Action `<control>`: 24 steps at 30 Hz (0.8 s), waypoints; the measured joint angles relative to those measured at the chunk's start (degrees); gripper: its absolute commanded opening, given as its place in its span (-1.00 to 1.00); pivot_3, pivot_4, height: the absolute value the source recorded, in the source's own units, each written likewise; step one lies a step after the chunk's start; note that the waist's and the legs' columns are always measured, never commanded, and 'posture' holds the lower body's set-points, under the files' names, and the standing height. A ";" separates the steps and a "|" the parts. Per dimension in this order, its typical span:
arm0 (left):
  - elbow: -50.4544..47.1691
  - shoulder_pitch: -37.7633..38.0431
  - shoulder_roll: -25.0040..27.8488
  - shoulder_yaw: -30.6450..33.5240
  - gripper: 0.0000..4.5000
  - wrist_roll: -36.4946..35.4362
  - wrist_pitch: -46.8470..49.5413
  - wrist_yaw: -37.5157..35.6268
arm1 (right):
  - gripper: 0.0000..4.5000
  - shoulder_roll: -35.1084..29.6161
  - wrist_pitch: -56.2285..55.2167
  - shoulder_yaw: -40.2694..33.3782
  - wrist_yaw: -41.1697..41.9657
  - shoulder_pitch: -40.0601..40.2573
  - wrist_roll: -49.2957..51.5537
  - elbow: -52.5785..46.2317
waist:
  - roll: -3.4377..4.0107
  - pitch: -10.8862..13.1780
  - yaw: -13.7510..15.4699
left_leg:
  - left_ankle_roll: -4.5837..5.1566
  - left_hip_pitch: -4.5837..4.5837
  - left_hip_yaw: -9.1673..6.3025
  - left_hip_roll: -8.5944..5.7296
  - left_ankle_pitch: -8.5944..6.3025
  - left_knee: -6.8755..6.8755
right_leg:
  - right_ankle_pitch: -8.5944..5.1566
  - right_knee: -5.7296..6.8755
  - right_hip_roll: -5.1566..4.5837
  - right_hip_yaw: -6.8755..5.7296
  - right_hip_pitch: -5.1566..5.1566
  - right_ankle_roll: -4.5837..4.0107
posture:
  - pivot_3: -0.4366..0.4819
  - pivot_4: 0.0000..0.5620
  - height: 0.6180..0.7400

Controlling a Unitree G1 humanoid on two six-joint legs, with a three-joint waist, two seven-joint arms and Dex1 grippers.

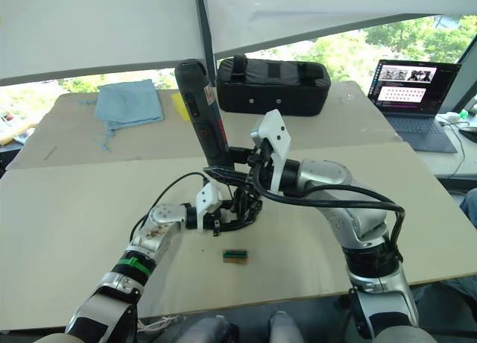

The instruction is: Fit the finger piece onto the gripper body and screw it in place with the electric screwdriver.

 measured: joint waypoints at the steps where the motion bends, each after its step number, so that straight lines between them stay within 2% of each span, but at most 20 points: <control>1: 0.00 0.00 0.00 0.00 0.01 0.00 0.00 0.00 | -0.15 -0.11 0.00 0.00 0.03 -0.01 0.00 -0.06 | 0.00 0.00 0.00 | 0.00 0.00 0.00 0.00 0.00 0.00 | 0.00 0.00 0.00 0.00 0.00 0.00 | -0.05 -0.47 1.00; 24: -0.32 0.46 0.00 -0.07 0.01 0.01 -0.38 -0.06 | -0.15 -0.69 0.94 0.12 1.21 -0.38 0.82 -1.42 | 0.00 0.00 -0.05 | 0.02 -0.09 0.00 0.00 0.01 0.00 | 0.00 -0.02 0.00 0.01 -0.08 0.00 | -0.05 -0.47 1.00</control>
